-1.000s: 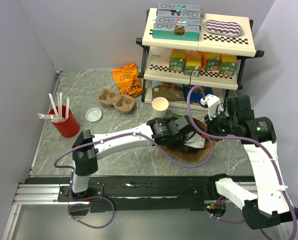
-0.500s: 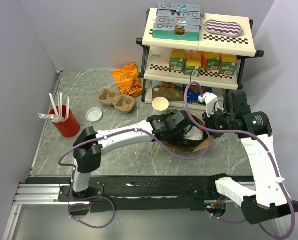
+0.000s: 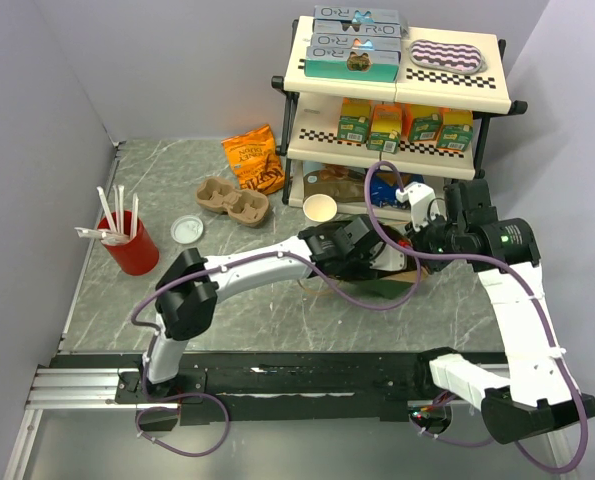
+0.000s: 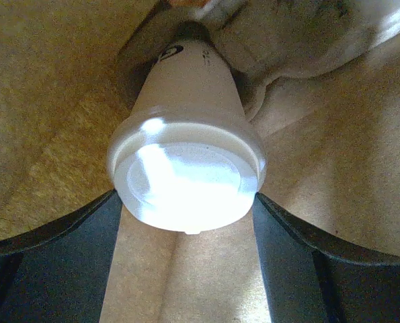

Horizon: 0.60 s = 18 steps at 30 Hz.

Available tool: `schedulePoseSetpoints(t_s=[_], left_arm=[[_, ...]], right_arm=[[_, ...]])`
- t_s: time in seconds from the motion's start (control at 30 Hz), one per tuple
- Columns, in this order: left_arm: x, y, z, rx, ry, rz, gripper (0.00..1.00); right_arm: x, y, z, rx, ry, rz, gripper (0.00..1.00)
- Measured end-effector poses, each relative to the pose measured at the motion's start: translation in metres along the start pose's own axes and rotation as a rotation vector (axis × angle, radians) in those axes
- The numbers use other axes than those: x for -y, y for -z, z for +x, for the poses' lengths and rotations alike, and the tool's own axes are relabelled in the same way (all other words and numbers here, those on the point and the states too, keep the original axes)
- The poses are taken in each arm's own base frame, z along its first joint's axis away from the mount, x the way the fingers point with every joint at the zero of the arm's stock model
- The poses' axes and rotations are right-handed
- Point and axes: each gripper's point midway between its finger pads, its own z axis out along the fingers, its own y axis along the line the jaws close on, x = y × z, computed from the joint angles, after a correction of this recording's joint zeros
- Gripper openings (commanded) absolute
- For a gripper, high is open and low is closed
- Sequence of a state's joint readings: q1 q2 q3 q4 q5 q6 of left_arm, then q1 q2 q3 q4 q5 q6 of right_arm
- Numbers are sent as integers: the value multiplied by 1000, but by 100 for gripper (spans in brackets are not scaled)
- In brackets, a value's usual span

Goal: Pack the takeout coffee

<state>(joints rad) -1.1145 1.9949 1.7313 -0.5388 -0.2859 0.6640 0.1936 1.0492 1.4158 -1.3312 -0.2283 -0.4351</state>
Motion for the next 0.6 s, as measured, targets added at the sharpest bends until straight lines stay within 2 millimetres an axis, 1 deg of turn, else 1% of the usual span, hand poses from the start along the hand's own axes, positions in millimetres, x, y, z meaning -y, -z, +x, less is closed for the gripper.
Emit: schedulePoseSetpoints(t_s=[0.07,0.1,0.13,0.17,0.23,0.27,0.33,0.37,0.47,0.6], left_arm=[[0,-6,0,-5,3,2,17],[0,-8,-1,-7,5,3,27],[-1,-10,-2,-6,7,5,33],[-1,-10,-2,-5,10,7,46],[-1,-11,-1,-5,18,14,54],[-1,-11,-1,-5,22,18,68],[0,-11,0,-2,29,22,83],[-1,-11,1,-1,34,24,99],[0,-7,2,10,66,38,99],[1,0,-2,33,99,60,99]], right_arm=[[3,-1,1,-9,0,16,0],[5,-1,1,-14,0,25,0],[7,-1,1,-16,-1,35,0],[9,-2,1,-17,-1,42,0],[10,-2,0,-15,-1,46,0],[10,-2,0,-15,-1,46,0],[11,-3,-1,-16,-1,47,0],[11,-3,-1,-16,-1,47,0],[10,-3,-2,-11,0,44,0],[11,-2,-3,-7,4,46,0]])
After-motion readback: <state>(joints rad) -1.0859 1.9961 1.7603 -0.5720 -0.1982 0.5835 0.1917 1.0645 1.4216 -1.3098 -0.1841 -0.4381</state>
